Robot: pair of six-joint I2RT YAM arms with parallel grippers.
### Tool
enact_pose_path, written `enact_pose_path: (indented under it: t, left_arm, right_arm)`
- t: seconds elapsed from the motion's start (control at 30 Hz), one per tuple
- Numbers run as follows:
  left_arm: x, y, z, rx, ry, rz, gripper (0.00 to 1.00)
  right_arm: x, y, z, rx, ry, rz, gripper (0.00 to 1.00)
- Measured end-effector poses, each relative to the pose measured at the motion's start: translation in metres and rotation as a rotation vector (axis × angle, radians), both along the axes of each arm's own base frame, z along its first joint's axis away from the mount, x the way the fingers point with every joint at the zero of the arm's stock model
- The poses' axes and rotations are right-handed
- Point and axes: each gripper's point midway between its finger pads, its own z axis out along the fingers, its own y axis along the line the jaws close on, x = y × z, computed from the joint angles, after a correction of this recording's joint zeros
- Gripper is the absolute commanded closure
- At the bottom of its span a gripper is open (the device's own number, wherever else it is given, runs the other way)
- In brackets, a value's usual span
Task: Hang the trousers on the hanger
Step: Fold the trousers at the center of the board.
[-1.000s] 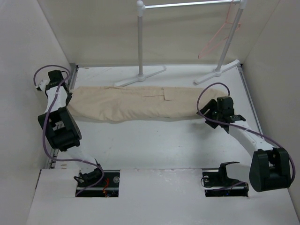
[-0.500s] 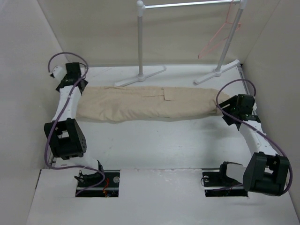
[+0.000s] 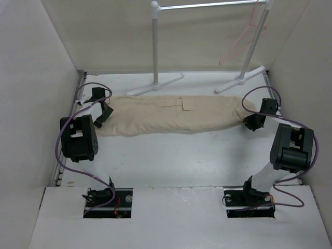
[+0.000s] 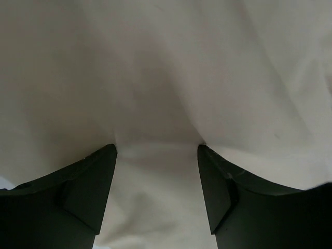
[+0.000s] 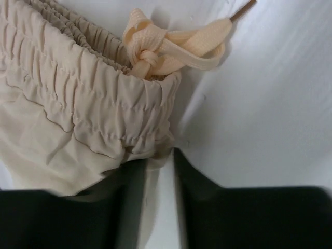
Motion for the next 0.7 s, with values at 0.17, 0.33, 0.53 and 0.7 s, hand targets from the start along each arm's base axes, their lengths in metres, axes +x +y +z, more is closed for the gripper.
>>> enact_pose_path:
  t: [0.17, 0.33, 0.53, 0.7]
  left_arm:
    - [-0.019, 0.044, -0.012, -0.005, 0.007, 0.121, 0.39]
    - [-0.03, 0.065, -0.014, 0.005, -0.006, 0.177, 0.39]
    - [-0.056, 0.073, -0.014, 0.072, 0.048, 0.183, 0.4]
    - [-0.084, 0.077, 0.002, 0.129, 0.073, 0.195, 0.4]
  right_arm:
    - [0.008, -0.015, 0.001, -0.019, -0.005, -0.046, 0.91]
    - [-0.003, -0.037, 0.009, -0.07, -0.005, -0.115, 0.96]
    - [-0.037, -0.045, 0.028, -0.123, -0.03, -0.172, 0.97]
    - [-0.085, -0.045, 0.029, -0.132, -0.03, -0.222, 0.93]
